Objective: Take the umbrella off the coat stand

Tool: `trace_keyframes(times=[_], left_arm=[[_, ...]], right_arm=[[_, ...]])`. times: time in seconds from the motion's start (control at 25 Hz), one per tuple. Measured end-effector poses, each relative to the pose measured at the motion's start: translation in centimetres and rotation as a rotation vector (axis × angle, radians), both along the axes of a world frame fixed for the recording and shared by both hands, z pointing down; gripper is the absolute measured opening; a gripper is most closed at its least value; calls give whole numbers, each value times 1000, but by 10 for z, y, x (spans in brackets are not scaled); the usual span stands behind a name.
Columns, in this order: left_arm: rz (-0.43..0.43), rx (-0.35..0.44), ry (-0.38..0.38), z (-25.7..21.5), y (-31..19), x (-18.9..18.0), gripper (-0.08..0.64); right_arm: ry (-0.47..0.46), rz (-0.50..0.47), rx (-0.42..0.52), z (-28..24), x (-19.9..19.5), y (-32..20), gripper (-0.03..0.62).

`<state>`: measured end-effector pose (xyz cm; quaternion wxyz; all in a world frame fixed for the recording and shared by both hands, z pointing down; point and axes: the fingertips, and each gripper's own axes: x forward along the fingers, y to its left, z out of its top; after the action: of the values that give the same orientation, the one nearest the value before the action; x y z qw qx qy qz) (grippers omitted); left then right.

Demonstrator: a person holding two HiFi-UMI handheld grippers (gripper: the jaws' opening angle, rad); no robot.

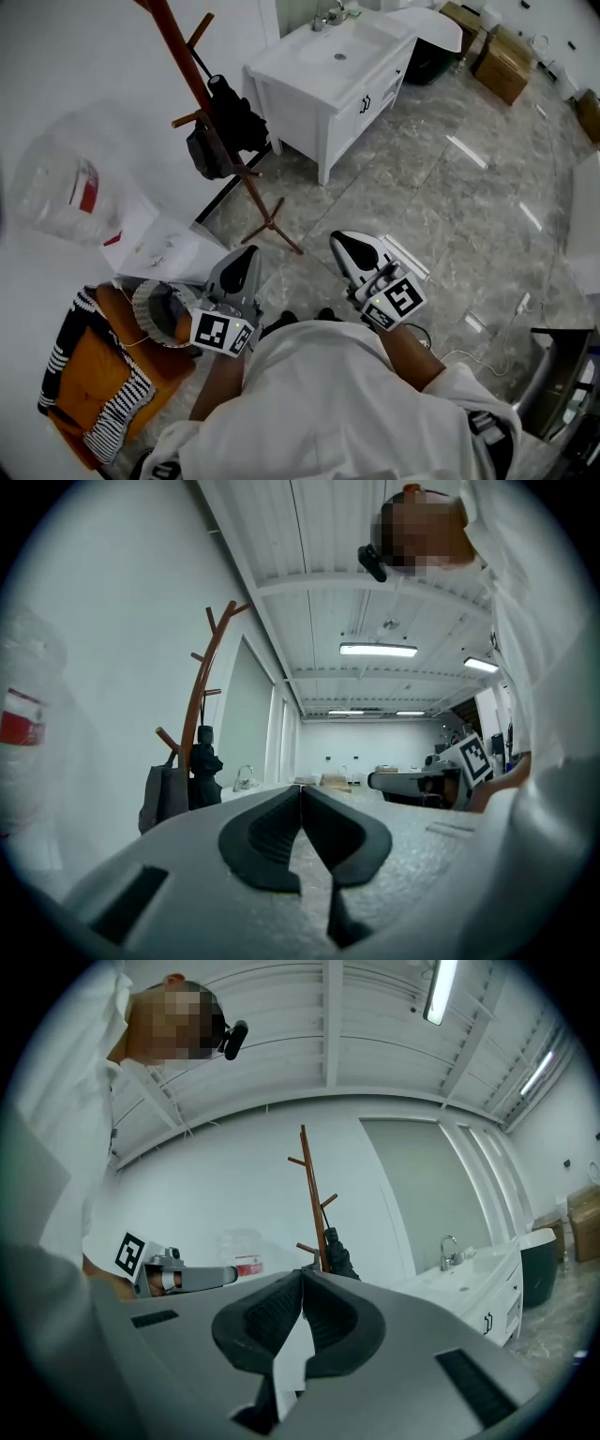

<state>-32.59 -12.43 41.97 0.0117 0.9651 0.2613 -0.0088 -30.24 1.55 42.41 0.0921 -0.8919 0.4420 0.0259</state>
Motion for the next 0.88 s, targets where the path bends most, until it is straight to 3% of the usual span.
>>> trace_keyframes(times=[0.28,0.56,0.88], left_arm=[[31,5,30,-14,38,18,17],[35,-4,21,-9,63,27,17],[70,-22,0,2,85,44,17]], right_arm=[[44,9,3,-8,8,42,15],[8,20,-2,5,3,75,15],[-4,129,-5,12,21,114,15]])
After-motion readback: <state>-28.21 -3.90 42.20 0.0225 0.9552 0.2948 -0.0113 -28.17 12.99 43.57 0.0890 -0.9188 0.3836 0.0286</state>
